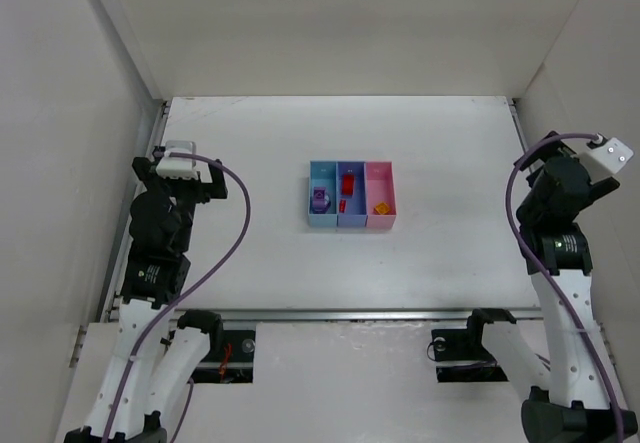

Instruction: Sort the legos into containers by color

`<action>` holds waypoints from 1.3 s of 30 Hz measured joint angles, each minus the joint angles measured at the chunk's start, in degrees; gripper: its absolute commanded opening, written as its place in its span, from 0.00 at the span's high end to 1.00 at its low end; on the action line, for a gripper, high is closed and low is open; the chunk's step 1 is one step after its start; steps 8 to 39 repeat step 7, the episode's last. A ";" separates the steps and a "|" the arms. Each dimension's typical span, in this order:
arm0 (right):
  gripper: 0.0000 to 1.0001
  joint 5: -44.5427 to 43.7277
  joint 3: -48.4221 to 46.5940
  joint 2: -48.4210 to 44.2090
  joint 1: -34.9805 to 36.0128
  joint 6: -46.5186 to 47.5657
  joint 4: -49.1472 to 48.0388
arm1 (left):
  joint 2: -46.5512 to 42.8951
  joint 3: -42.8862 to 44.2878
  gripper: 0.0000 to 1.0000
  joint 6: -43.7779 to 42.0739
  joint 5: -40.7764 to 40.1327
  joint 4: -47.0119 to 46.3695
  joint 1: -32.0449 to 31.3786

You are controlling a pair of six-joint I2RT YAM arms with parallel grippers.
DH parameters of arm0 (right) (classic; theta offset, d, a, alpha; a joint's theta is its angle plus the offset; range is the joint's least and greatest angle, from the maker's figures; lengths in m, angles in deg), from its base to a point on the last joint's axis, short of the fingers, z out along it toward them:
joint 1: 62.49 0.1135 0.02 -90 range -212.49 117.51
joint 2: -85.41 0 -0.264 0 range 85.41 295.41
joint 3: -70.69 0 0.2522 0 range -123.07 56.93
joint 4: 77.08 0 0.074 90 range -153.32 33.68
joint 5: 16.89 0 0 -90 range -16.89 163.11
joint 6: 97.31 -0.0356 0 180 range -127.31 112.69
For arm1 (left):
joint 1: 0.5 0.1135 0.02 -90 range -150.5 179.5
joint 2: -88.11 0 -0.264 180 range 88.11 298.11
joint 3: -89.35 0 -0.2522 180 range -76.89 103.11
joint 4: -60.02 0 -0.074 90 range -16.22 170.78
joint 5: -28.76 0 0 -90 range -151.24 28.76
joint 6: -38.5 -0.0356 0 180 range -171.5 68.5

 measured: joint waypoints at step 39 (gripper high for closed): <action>0.01 0.35 0.94 -1.97 0.00 -2.54 -0.39 | -0.11 0.00 0.00 0.48 0.35 0.04 0.00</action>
